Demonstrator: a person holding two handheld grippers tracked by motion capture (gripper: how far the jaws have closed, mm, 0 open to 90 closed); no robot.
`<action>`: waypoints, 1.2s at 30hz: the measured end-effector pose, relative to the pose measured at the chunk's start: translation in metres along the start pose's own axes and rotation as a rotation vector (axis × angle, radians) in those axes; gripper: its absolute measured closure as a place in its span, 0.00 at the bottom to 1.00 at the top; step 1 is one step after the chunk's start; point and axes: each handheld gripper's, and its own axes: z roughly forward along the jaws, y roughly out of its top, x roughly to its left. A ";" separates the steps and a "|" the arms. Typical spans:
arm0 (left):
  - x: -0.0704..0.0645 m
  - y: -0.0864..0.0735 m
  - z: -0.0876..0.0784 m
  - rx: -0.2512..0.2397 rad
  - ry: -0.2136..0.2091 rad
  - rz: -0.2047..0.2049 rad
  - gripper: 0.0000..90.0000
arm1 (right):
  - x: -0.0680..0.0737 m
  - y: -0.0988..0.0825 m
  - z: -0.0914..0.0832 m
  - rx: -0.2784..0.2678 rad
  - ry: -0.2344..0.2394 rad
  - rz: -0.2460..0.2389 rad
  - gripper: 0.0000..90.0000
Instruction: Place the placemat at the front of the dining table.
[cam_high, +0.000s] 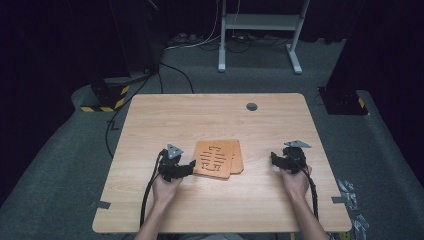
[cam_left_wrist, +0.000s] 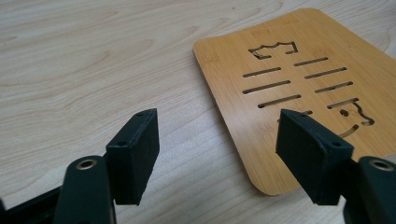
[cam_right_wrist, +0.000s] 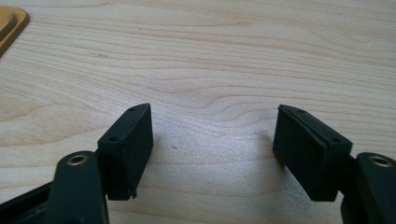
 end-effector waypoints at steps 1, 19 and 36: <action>0.000 0.000 0.000 -0.001 0.002 0.001 0.35 | 0.000 0.000 0.000 0.000 -0.003 -0.001 0.30; -0.002 -0.013 0.010 0.028 0.009 -0.019 0.46 | -0.001 0.000 0.001 0.008 -0.013 0.015 0.26; -0.003 -0.015 0.016 0.029 0.041 0.009 0.46 | -0.001 0.000 0.000 0.013 -0.011 0.015 0.26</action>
